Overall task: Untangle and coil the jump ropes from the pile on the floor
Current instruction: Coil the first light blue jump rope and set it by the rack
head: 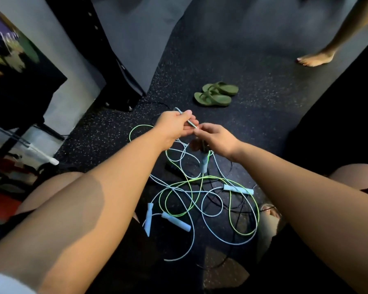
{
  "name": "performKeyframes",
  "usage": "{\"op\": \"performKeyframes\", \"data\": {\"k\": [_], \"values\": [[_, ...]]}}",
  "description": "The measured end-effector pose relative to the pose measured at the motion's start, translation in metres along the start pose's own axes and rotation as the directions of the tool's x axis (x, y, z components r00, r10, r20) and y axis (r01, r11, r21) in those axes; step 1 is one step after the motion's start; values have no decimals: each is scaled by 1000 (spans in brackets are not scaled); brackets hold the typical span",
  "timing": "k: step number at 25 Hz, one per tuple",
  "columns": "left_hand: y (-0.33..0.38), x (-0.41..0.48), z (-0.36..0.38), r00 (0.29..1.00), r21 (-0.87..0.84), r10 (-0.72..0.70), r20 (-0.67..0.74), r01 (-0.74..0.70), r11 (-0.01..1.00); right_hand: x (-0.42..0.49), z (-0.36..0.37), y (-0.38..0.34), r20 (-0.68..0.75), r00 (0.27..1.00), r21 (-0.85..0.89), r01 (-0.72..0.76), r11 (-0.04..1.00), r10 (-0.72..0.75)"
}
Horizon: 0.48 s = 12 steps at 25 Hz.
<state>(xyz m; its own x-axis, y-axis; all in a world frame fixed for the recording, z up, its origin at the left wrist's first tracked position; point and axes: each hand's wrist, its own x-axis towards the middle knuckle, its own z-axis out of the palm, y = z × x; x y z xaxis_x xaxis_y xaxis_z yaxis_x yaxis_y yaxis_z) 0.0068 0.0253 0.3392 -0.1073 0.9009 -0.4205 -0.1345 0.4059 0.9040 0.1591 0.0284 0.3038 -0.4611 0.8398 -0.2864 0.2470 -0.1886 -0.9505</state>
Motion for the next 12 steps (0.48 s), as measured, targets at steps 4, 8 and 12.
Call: {"op": "performKeyframes", "data": {"k": [4, 8, 12], "values": [[7, 2, -25, 997, 534, 14, -81, 32, 845, 2, -5, 0, 3, 989, -183, 148, 972, -150], [4, 0, -33, 974, 874, 225, -25, -88, 477, 5, -14, -4, 35, 963, -279, 265, 923, -266], [1, -7, -21, 972, 633, 118, 205, -224, 741, 11, -31, -18, -107, 936, -234, 304, 924, -335]]}}
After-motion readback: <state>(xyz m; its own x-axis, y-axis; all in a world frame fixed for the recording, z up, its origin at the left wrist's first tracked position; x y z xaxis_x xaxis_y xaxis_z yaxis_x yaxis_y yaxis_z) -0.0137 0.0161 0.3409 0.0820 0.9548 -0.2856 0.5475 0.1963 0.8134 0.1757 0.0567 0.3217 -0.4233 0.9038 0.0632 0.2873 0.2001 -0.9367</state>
